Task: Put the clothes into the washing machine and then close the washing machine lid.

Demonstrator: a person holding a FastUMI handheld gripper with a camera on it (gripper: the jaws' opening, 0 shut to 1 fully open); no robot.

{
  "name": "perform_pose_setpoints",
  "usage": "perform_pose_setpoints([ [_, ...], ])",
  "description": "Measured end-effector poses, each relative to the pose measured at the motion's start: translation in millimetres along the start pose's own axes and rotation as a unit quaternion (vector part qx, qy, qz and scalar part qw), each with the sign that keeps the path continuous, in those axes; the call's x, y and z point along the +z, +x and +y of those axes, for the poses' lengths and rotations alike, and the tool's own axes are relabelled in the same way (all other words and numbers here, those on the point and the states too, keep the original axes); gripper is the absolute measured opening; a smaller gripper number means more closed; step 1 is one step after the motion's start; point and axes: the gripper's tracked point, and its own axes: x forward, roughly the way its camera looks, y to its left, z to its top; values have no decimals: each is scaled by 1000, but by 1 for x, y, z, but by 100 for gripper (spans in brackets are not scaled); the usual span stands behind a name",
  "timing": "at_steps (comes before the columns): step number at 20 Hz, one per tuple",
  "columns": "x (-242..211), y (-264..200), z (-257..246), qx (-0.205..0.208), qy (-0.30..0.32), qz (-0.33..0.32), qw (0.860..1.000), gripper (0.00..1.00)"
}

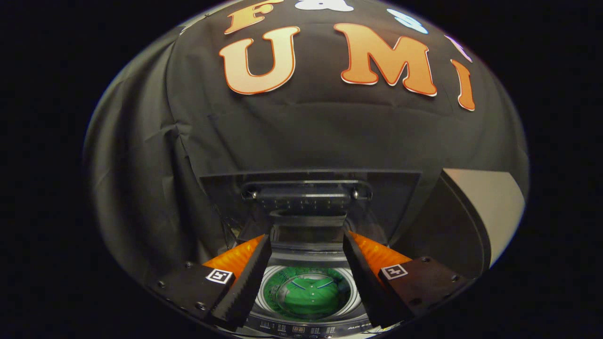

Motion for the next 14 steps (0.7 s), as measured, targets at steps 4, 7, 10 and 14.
perform_pose_setpoints([
  [4, 47, 2, -2, 8, 11, -33, 999, 98],
  [7, 78, 11, -5, 10, 7, -56, 998, 98],
  [10, 96, 26, -9, 11, 8, -61, 998, 98],
  [14, 102, 60, -14, 12, 20, -49, 999, 98],
])
